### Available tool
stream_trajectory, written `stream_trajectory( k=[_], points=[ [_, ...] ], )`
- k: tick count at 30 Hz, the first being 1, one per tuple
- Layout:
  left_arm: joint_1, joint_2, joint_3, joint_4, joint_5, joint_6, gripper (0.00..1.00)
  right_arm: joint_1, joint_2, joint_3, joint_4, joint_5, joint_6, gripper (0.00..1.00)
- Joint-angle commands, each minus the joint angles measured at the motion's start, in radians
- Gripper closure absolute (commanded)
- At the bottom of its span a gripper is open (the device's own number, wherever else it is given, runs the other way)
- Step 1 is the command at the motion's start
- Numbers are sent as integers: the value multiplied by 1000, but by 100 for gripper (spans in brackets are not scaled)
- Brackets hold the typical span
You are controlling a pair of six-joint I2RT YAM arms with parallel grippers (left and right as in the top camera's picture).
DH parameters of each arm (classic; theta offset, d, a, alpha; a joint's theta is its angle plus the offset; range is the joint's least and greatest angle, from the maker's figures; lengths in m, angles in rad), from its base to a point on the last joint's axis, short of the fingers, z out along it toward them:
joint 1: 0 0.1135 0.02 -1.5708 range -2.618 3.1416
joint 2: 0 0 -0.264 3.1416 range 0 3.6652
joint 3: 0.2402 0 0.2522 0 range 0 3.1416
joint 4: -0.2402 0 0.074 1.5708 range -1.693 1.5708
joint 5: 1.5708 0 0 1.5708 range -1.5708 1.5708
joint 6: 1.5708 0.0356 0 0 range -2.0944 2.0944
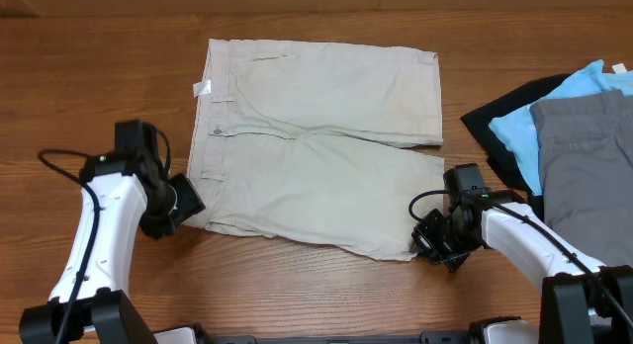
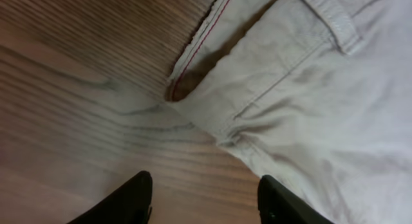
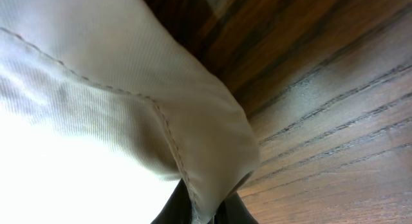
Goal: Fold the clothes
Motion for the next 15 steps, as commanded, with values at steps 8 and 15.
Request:
stream_trajectory(
  k=[8,15],
  points=[
    [11,1,-167,187,61,-140,34,7,31,-34,23,69,-8,95],
    [11,1,-269,330,62,-279,33,7,31,-34,26,69,-8,94]
  ],
)
